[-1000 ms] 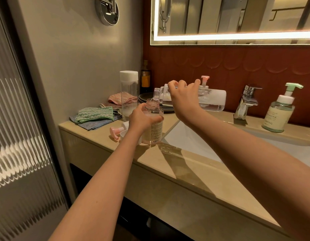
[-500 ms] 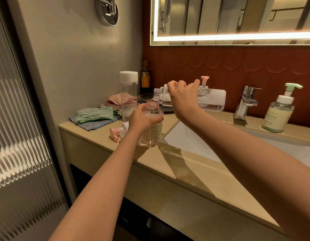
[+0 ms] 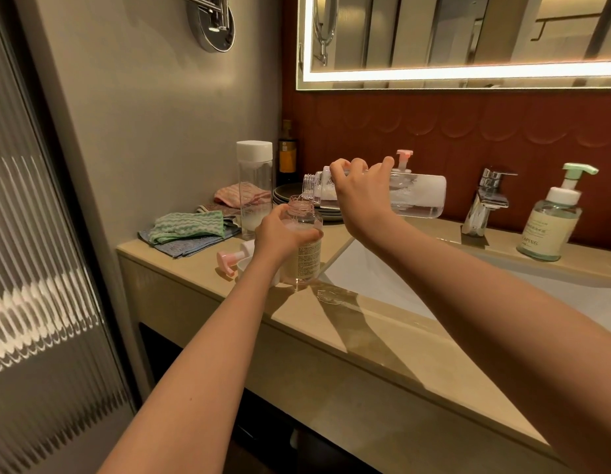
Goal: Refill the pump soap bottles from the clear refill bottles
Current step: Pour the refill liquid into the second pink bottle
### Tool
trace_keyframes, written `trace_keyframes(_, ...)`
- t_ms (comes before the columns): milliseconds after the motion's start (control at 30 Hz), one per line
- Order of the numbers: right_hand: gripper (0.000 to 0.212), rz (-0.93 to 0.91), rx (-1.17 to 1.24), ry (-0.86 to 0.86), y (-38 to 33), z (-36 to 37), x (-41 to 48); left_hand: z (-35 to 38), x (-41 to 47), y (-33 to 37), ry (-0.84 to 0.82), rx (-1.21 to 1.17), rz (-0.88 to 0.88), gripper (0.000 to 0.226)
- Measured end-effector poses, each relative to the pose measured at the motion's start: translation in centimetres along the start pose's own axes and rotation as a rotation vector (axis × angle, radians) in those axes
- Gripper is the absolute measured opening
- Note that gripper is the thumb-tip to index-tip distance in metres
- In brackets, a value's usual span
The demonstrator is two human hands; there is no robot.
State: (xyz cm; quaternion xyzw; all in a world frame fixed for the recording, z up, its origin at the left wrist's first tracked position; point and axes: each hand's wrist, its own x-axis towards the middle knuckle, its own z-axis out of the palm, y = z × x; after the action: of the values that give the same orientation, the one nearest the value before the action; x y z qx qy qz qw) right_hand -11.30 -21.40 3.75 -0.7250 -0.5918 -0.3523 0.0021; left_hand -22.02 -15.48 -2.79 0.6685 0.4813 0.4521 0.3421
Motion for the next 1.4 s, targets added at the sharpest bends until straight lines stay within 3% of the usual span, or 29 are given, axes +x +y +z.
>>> trace_keyframes(1400, 0.067, -0.002, -0.019, -0.017, -0.09, -0.31, -0.22, 0.04, 0.12, -0.07, -0.005, 0.007, 0.003, 0.082)
